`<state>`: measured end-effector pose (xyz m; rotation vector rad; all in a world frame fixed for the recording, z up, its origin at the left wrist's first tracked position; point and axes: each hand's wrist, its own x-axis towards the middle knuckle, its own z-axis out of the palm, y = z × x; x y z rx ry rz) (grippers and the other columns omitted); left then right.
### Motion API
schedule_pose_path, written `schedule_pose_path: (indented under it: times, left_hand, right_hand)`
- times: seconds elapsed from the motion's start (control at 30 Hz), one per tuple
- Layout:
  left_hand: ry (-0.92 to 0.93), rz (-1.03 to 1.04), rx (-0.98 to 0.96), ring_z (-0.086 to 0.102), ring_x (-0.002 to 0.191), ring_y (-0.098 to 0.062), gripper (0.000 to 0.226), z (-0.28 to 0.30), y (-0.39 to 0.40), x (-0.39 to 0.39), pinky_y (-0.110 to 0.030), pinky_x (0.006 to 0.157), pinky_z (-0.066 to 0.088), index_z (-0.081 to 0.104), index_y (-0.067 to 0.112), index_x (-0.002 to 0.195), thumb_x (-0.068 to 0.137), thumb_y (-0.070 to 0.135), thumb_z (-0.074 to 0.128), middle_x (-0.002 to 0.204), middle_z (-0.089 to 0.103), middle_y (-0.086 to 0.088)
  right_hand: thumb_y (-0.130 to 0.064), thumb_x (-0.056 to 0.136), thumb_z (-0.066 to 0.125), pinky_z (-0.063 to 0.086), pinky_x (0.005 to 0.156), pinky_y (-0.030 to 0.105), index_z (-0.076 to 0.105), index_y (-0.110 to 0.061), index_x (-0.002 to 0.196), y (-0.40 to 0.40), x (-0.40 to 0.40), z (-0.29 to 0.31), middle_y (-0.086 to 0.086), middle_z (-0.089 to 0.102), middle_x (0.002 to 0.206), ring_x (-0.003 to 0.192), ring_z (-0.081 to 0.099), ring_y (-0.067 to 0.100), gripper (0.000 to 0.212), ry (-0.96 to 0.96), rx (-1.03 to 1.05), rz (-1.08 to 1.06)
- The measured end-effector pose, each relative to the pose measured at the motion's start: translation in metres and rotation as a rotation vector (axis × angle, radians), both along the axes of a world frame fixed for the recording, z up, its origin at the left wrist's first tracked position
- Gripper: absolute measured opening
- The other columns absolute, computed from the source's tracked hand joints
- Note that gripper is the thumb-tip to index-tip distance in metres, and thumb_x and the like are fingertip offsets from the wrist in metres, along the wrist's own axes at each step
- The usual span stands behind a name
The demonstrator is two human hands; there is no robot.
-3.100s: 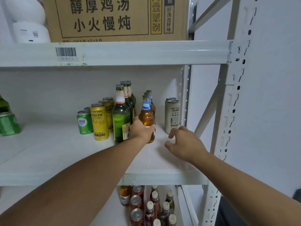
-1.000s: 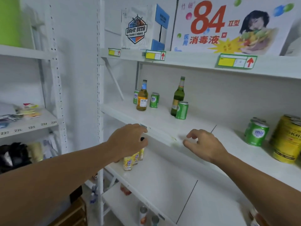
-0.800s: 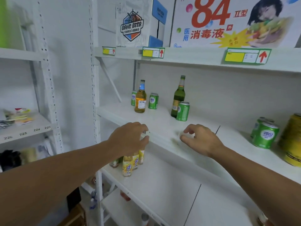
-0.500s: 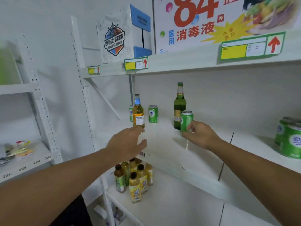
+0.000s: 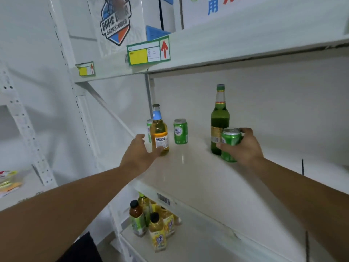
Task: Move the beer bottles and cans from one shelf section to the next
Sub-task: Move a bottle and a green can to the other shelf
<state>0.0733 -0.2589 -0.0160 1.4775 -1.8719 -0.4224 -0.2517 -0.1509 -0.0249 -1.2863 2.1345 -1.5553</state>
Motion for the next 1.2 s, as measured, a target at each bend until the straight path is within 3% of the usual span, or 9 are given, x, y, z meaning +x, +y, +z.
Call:
schedule_pose_path:
  times: [0.1, 0.17, 0.2, 0.3, 0.4, 0.5, 0.7, 0.97, 1.2]
  left_hand:
    - [0.153, -0.023, 0.065, 0.055, 0.140, -0.024, 0.104, -0.005, -0.025, -0.007, -0.032, 0.105, 0.050, 0.030, 0.018, 0.166, 0.086, 0.063, 0.081, 0.160, 0.050, -0.003]
    - [0.241, -0.073, 0.071, 0.058, 0.121, -0.016, 0.092, -0.003, -0.039, -0.015, -0.017, 0.085, 0.049, 0.036, 0.017, 0.161, 0.089, 0.050, 0.084, 0.140, 0.055, 0.006]
    - [0.299, -0.099, 0.073, 0.058, 0.115, -0.013, 0.088, 0.000, -0.045, -0.019, -0.018, 0.081, 0.048, 0.039, 0.019, 0.157, 0.088, 0.045, 0.087, 0.131, 0.055, 0.008]
    - [0.444, -0.142, 0.123, 0.069, 0.115, -0.019, 0.085, 0.005, -0.066, -0.032, -0.034, 0.094, 0.055, 0.046, 0.029, 0.146, 0.078, 0.048, 0.093, 0.119, 0.065, 0.011]
    - [0.402, -0.151, 0.103, 0.071, 0.109, -0.022, 0.077, -0.002, -0.081, -0.041, -0.038, 0.092, 0.057, 0.052, 0.034, 0.135, 0.073, 0.056, 0.091, 0.115, 0.069, 0.010]
    - [0.353, -0.133, 0.042, 0.070, 0.106, -0.023, 0.064, -0.014, -0.087, -0.046, -0.039, 0.092, 0.057, 0.053, 0.033, 0.125, 0.077, 0.057, 0.089, 0.111, 0.068, 0.007]
    - [0.347, -0.209, -0.002, 0.073, 0.094, -0.009, 0.067, -0.029, -0.088, -0.056, -0.035, 0.084, 0.060, 0.067, 0.036, 0.117, 0.064, 0.073, 0.083, 0.103, 0.076, 0.012]
    - [0.338, -0.275, 0.039, 0.068, 0.085, 0.003, 0.040, -0.017, -0.054, -0.059, -0.016, 0.065, 0.046, 0.071, 0.033, 0.110, 0.080, 0.048, 0.091, 0.095, 0.074, 0.017]
    - [0.387, -0.277, 0.042, 0.072, 0.091, -0.004, 0.041, 0.000, -0.005, -0.057, -0.025, 0.075, 0.056, 0.071, 0.033, 0.108, 0.076, 0.050, 0.092, 0.099, 0.076, 0.012]
  right_hand:
    - [-0.041, 0.072, 0.099, 0.058, 0.091, 0.041, 0.048, -0.019, 0.142, -0.003, 0.005, -0.001, -0.001, 0.066, 0.120, 0.106, 0.066, 0.024, 0.089, 0.013, -0.020, -0.018]
    - [-0.040, 0.076, 0.097, 0.057, 0.087, 0.039, 0.049, -0.020, 0.138, -0.003, 0.005, -0.002, -0.001, 0.066, 0.118, 0.103, 0.065, 0.024, 0.081, 0.011, -0.018, -0.052]
    - [-0.040, 0.078, 0.096, 0.056, 0.084, 0.038, 0.049, -0.020, 0.136, -0.003, 0.005, -0.002, 0.000, 0.066, 0.118, 0.102, 0.065, 0.024, 0.077, 0.016, -0.010, -0.064]
    - [-0.040, 0.081, 0.094, 0.053, 0.075, 0.034, 0.048, -0.023, 0.134, -0.003, 0.002, -0.001, 0.002, 0.068, 0.117, 0.097, 0.066, 0.022, 0.072, 0.031, 0.003, -0.080]
    - [-0.044, 0.079, 0.094, 0.056, 0.069, 0.033, 0.046, -0.030, 0.128, -0.002, 0.003, -0.001, -0.001, 0.068, 0.113, 0.090, 0.067, 0.011, 0.070, 0.050, 0.016, -0.097]
    - [-0.049, 0.078, 0.093, 0.058, 0.076, 0.035, 0.046, -0.033, 0.133, -0.004, 0.005, -0.004, -0.005, 0.068, 0.112, 0.094, 0.069, 0.017, 0.074, 0.069, 0.038, -0.133]
    - [-0.057, 0.077, 0.091, 0.062, 0.085, 0.040, 0.044, -0.044, 0.127, -0.005, 0.008, -0.014, -0.011, 0.068, 0.111, 0.096, 0.070, 0.016, 0.070, 0.096, 0.018, -0.196]
    - [-0.049, 0.076, 0.094, 0.059, 0.078, 0.032, 0.050, -0.036, 0.135, 0.001, 0.009, -0.011, -0.010, 0.069, 0.110, 0.092, 0.068, 0.010, 0.074, 0.031, 0.024, -0.156]
    - [-0.044, 0.072, 0.098, 0.058, 0.073, 0.029, 0.058, -0.032, 0.131, 0.017, 0.020, 0.006, -0.013, 0.070, 0.106, 0.089, 0.067, 0.002, 0.072, 0.023, -0.029, -0.051]
